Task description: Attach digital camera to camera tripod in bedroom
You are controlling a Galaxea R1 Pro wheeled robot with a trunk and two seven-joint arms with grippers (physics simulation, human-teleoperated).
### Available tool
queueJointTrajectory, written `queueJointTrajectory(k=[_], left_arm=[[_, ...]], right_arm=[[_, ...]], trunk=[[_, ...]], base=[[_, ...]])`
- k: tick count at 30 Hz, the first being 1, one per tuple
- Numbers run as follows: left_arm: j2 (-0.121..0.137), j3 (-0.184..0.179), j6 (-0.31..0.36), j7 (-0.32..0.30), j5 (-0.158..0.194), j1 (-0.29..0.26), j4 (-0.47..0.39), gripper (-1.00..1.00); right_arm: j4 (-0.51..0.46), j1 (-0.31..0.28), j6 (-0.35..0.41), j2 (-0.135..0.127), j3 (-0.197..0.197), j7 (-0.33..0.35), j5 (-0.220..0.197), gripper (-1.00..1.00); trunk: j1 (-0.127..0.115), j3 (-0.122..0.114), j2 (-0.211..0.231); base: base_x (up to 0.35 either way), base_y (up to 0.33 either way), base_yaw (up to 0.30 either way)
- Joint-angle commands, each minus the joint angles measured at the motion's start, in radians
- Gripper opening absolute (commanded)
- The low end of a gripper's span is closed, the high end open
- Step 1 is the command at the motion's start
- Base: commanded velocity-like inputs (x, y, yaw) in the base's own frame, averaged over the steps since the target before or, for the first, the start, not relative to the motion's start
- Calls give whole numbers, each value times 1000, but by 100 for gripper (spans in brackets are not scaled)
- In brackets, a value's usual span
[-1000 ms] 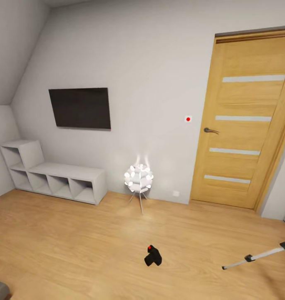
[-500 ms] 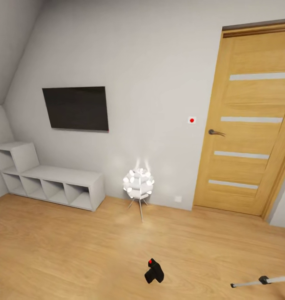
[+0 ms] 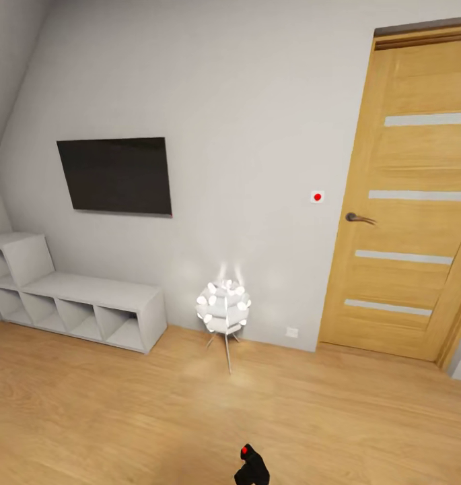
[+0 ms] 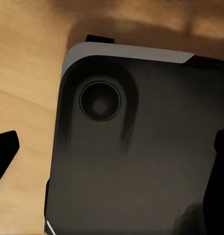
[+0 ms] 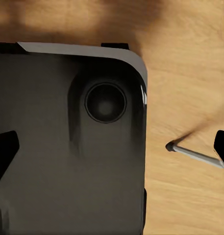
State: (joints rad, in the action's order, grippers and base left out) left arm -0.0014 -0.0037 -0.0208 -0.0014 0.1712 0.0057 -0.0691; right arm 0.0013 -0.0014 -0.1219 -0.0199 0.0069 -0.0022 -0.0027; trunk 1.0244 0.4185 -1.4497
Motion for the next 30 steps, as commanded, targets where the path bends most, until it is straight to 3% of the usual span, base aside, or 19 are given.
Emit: queueJointTrajectory(k=[1, 22, 30], left_arm=[[0, -1, -2, 0, 7, 0, -1, 100], [2, 0, -11, 0, 7, 0, -1, 100], [2, 3, -12, 0, 9, 0, -4, 100]], right_arm=[[0, 0, -4, 1, 0, 0, -1, 100], [0, 0, -4, 3, -4, 0, -5, 100], [0, 0, -4, 3, -4, 0, -5, 100]], trunk=[[1, 1, 0], [1, 1, 0], [1, 1, 0]], base=[[326, 0, 0], [323, 0, -201], [97, 0, -241]])
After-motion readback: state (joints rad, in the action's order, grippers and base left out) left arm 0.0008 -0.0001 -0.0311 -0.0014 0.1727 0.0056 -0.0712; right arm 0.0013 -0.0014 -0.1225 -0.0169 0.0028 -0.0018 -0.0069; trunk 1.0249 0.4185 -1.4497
